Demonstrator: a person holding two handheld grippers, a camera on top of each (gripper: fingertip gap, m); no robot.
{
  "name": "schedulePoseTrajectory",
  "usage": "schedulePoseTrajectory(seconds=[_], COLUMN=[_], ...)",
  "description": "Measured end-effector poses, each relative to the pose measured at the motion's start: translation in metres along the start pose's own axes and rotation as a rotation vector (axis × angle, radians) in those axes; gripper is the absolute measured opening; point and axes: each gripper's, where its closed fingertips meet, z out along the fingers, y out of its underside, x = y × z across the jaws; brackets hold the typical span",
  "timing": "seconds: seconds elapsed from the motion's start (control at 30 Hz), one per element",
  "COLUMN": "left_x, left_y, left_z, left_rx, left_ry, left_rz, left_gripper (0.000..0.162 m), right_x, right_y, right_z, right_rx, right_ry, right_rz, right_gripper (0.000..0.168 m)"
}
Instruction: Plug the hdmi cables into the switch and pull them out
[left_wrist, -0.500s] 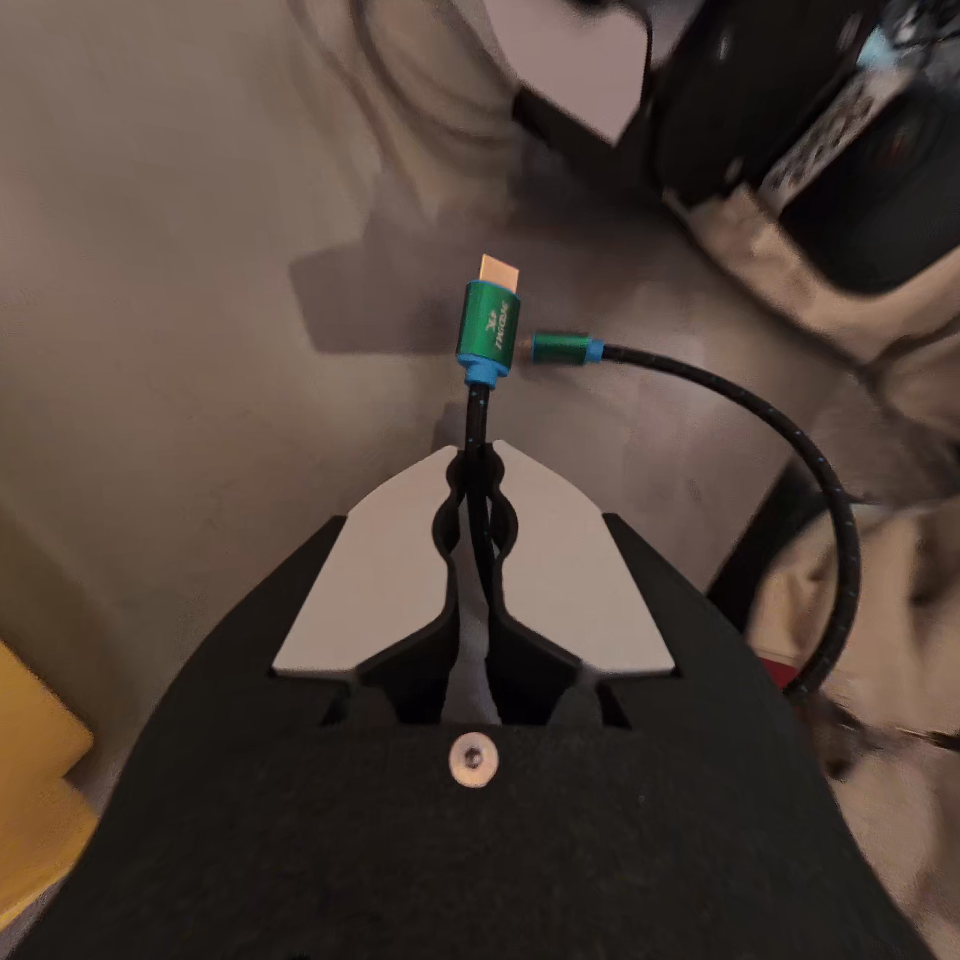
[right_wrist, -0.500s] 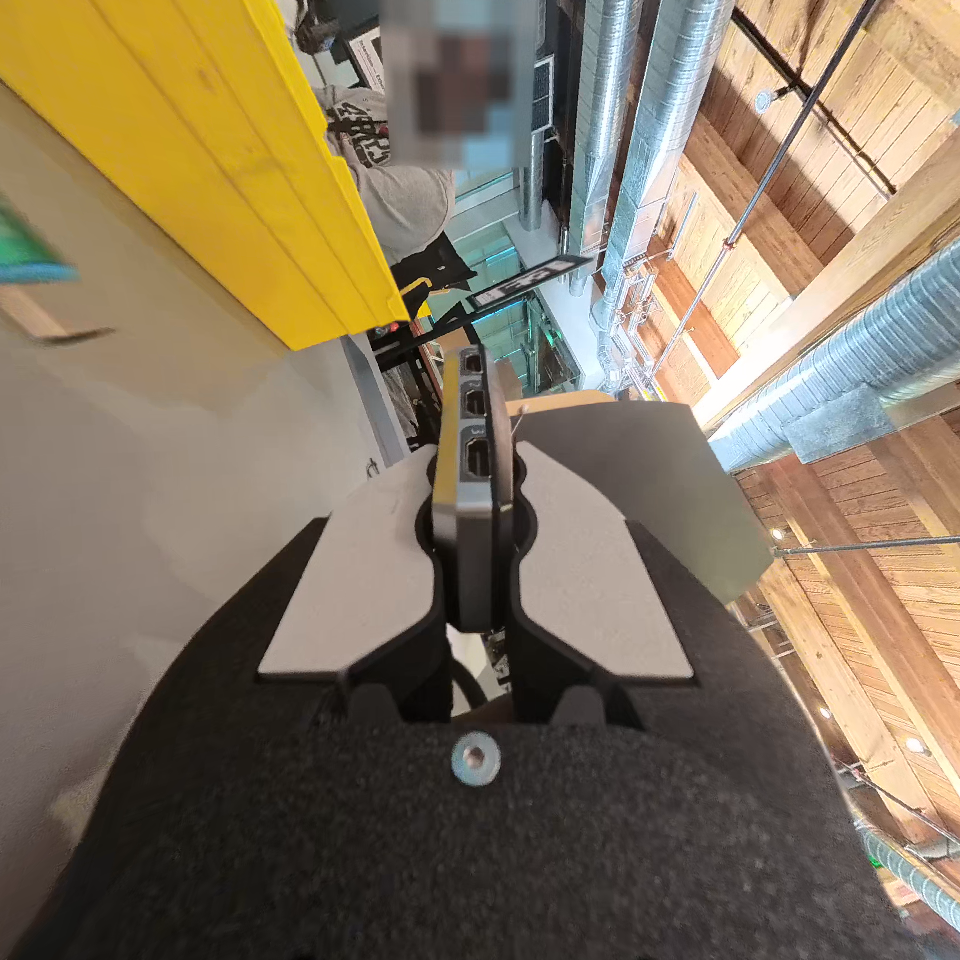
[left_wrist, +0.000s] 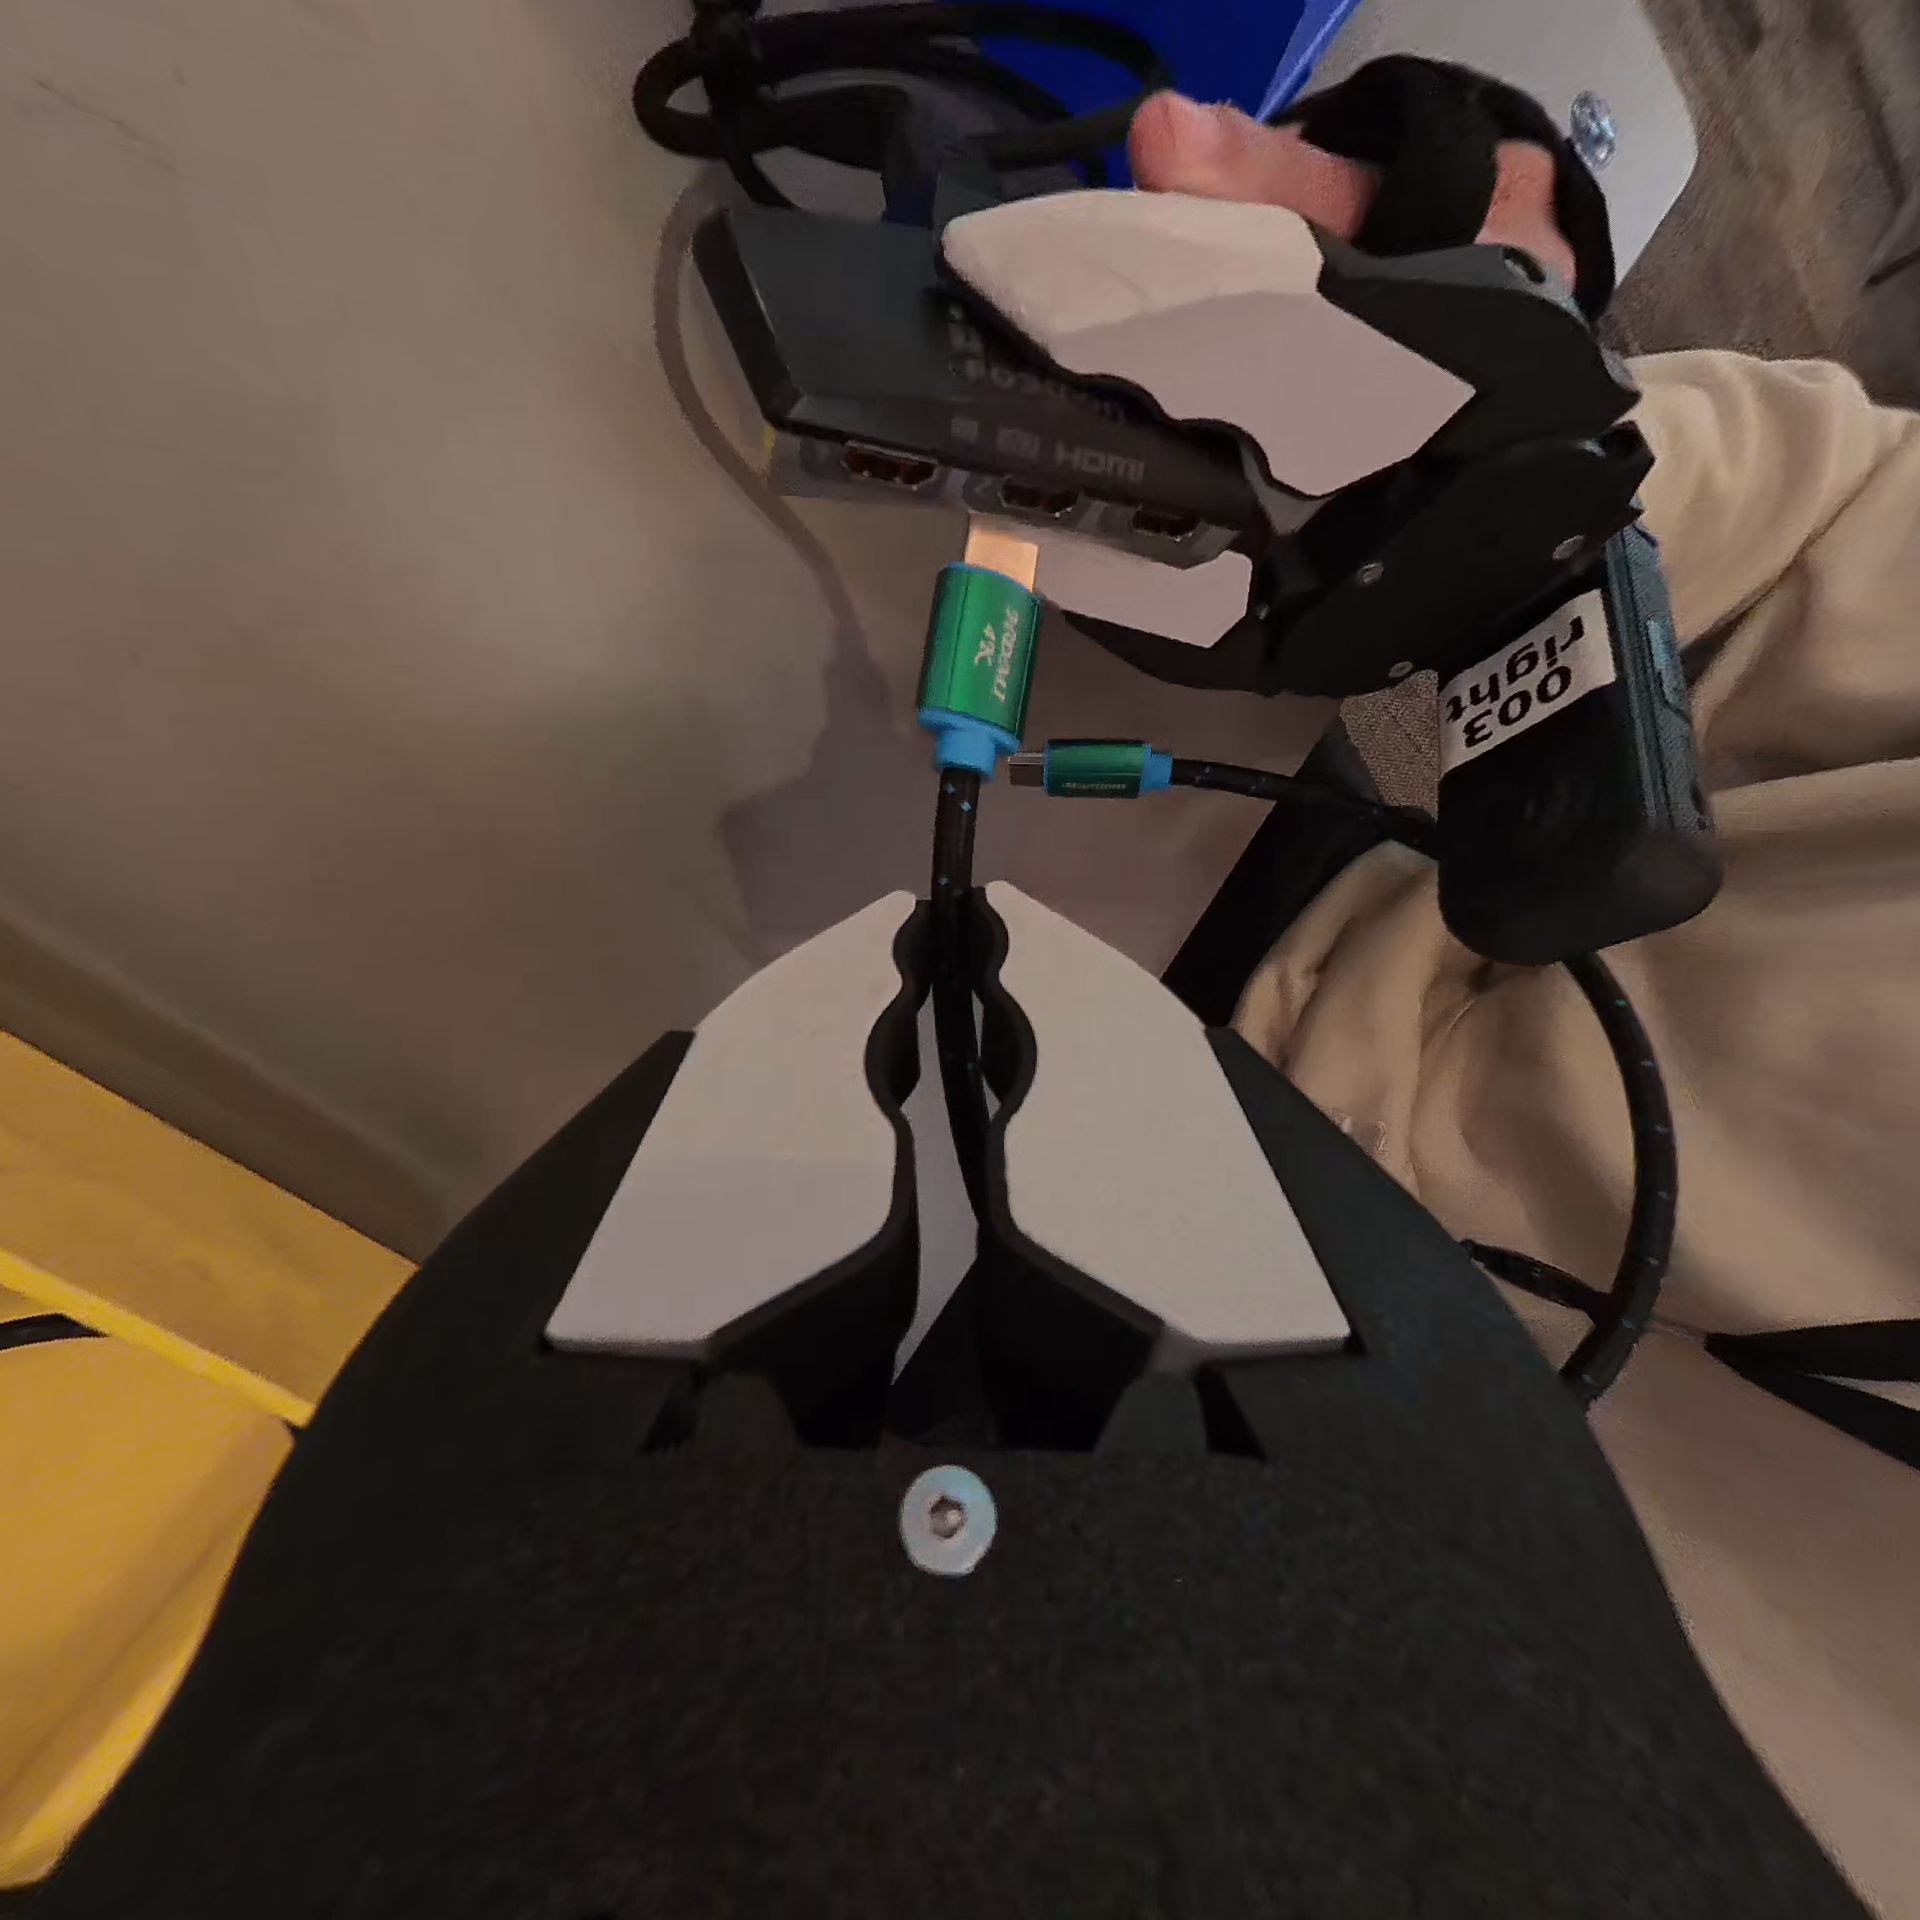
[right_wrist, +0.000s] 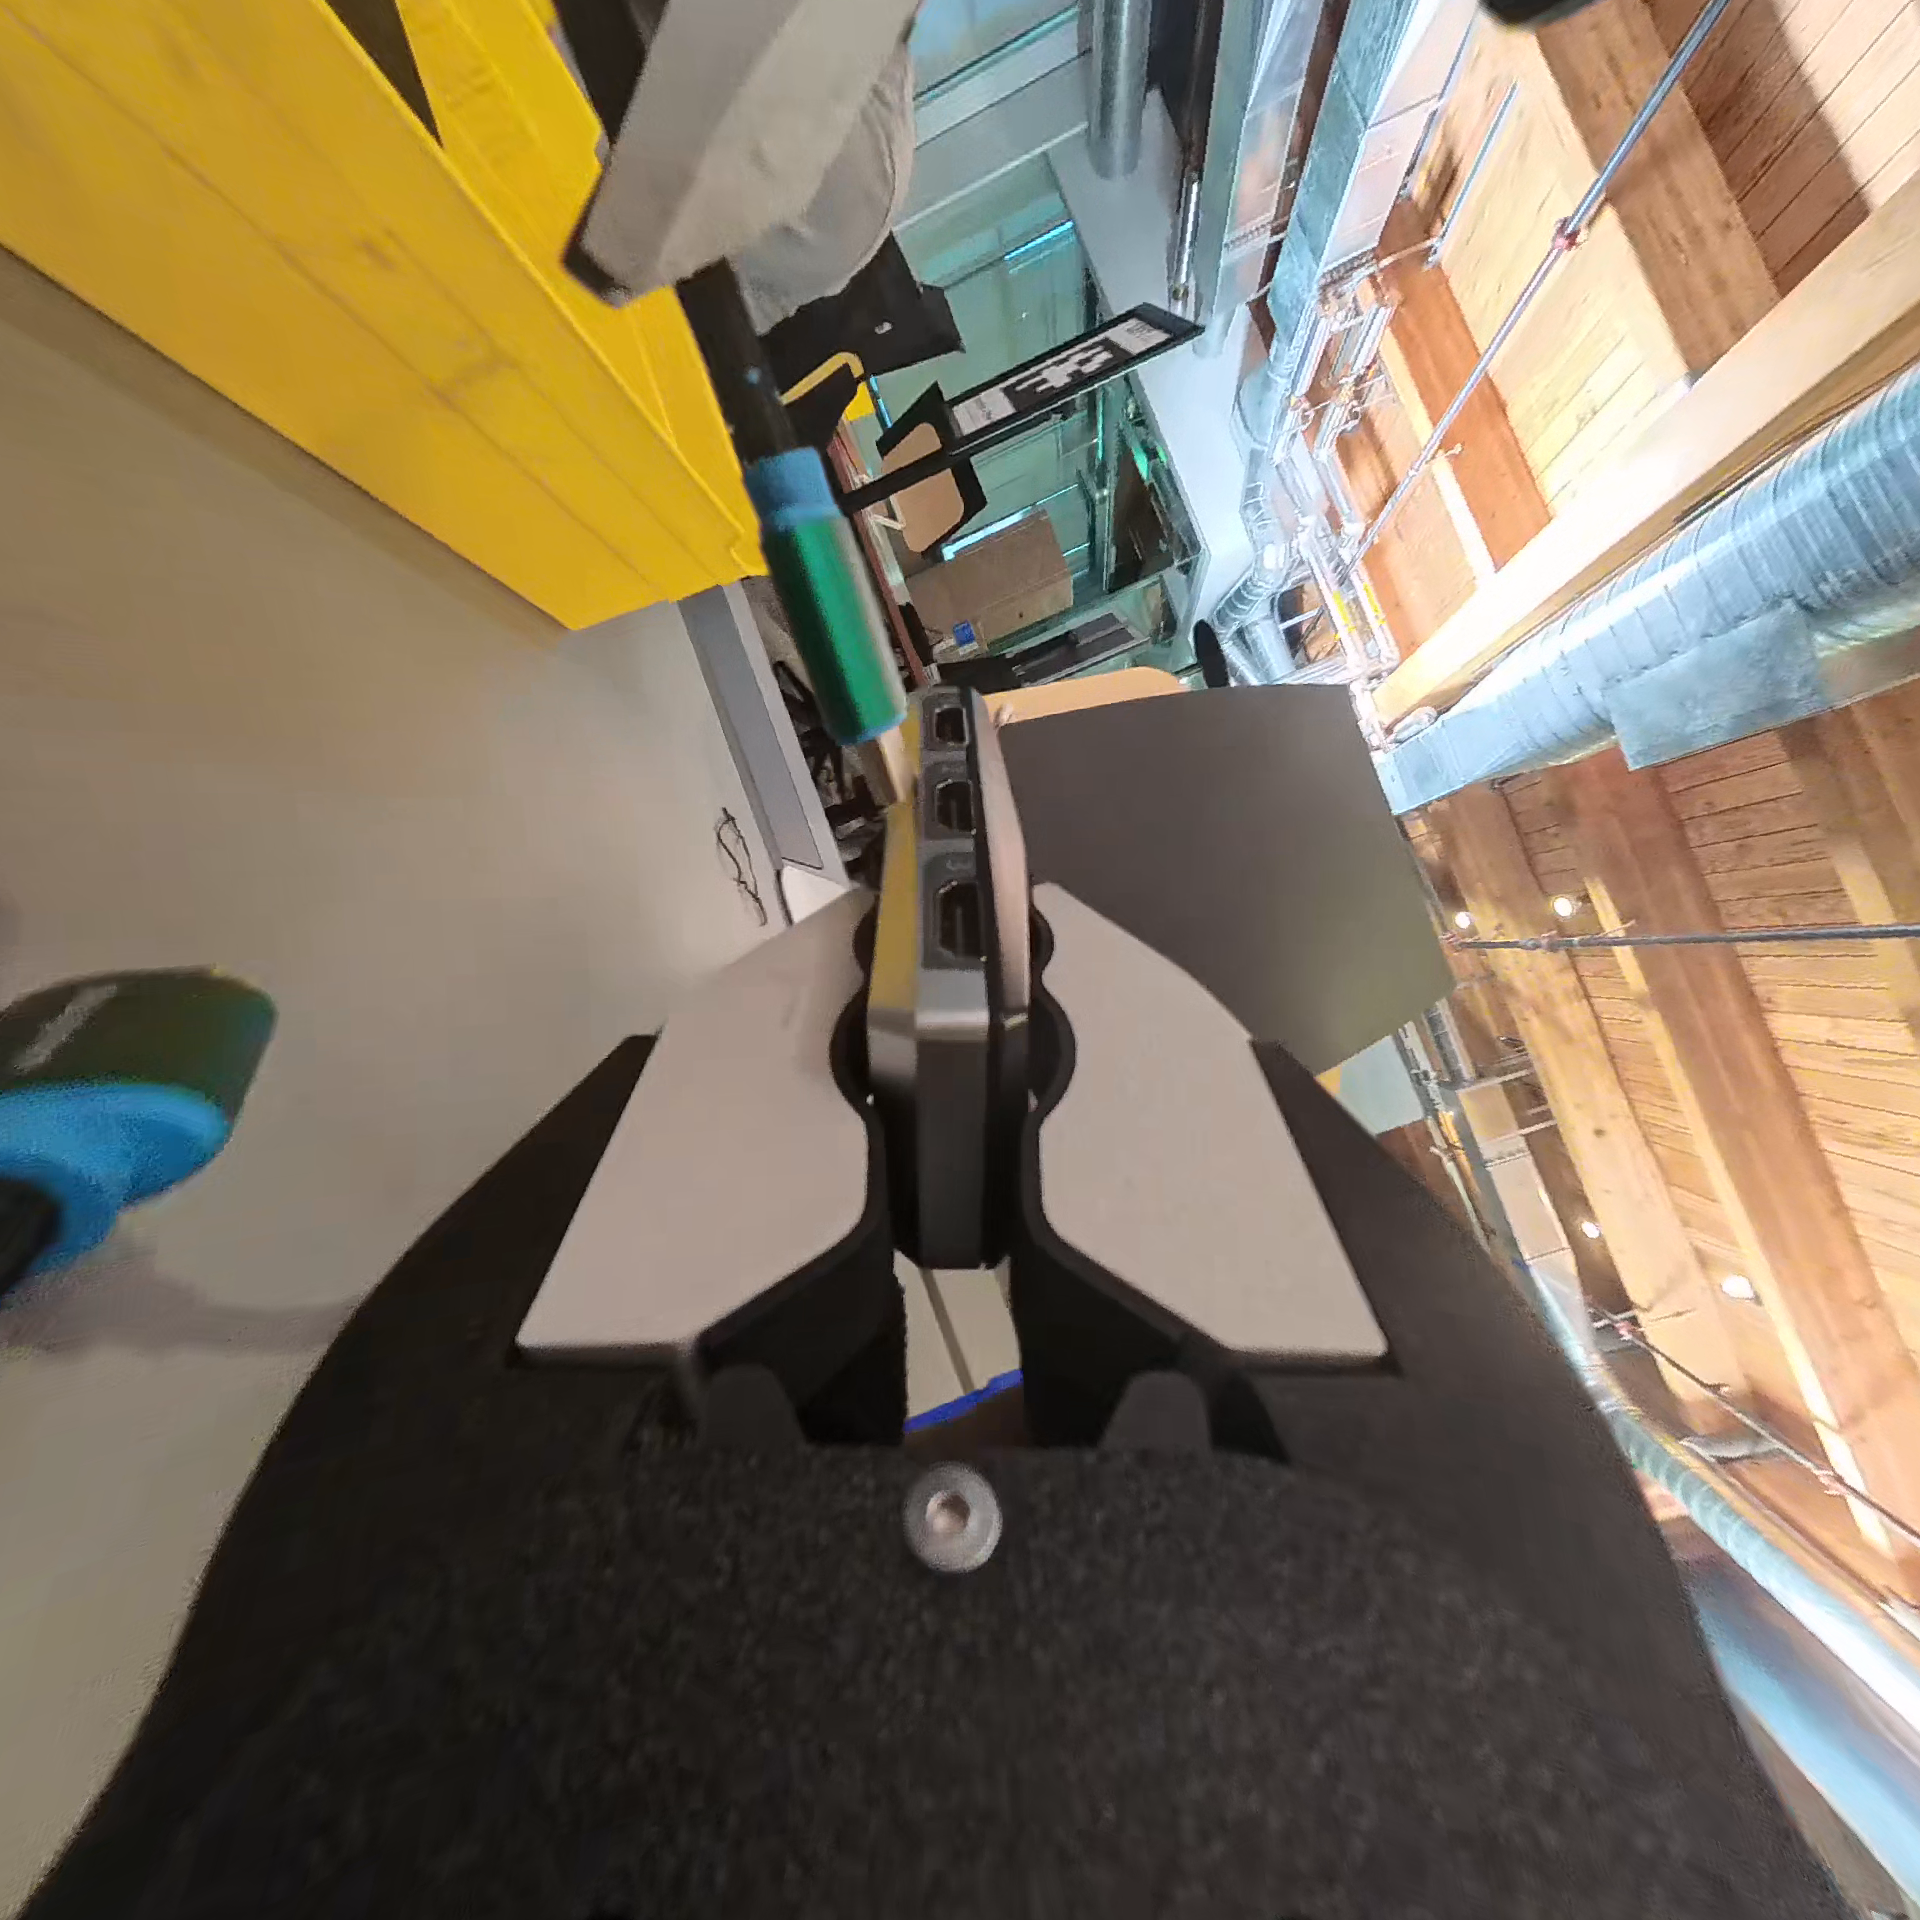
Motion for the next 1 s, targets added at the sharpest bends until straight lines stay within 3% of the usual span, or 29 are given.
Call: schedulePoseTrajectory(seconds=[0.37, 1.0], left_x=[-0.012, -0.012], left_y=[-0.004, -0.001], left_z=[-0.016, -0.008], left_rx=[-0.020, -0.103], left_ry=[-0.022, 0.048], left_rz=[-0.032, -0.078], left_gripper=[0.006, 0.006], right_x=[0.002, -0.005], right_y=[0.001, 0.002], right_z=[-0.002, 0.001], right_rx=[-0.012, -0.007], right_ry=[0.037, 0.042], right_rz=[-0.079, -0.131], right_gripper=[0.023, 0.023])
